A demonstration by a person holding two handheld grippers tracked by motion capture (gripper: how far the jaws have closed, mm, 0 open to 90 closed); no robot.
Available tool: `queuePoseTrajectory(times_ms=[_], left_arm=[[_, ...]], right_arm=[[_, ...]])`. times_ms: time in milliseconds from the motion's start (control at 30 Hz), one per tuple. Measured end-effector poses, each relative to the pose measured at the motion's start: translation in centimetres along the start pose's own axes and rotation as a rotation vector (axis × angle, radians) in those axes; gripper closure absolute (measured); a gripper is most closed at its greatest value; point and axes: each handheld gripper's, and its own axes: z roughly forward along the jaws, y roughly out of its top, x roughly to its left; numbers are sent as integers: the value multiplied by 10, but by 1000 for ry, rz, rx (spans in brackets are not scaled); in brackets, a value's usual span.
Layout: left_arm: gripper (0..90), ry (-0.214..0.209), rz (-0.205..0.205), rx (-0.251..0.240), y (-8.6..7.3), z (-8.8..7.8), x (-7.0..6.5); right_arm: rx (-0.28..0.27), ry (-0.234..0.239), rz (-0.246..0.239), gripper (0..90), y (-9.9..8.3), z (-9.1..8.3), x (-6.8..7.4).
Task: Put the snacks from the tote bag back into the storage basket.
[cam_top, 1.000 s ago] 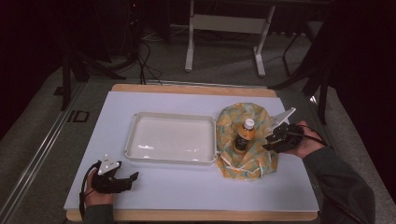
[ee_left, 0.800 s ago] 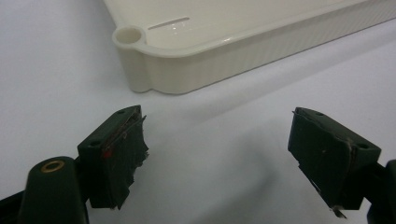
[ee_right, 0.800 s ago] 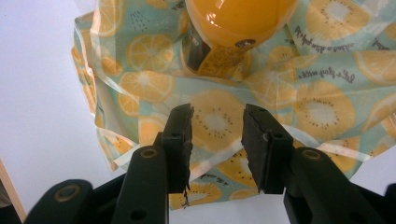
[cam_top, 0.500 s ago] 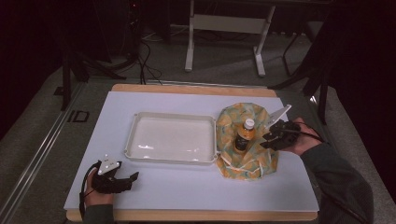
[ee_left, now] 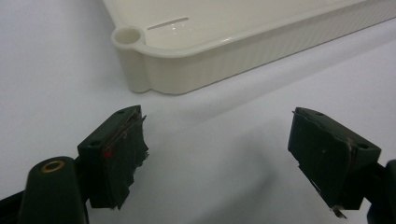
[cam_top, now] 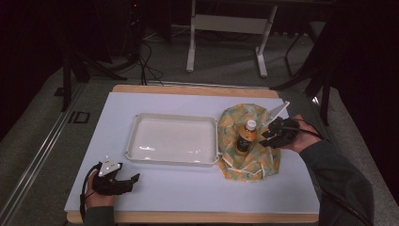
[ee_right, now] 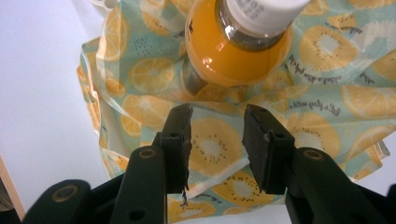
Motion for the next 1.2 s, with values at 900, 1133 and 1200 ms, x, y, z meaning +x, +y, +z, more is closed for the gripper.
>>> queuePoseTrajectory(times_ms=[900,1133,1200], left_arm=[[189,-3,4,-2,0,0,0],[188,-4,3,-3,0,0,0],[189,-4,4,-1,0,0,0]], right_arm=[[7,3,-4,582,23,-3,-4],[5,2,-1,559,28,-1,-8],[4,5,5,556,29,-1,-9]])
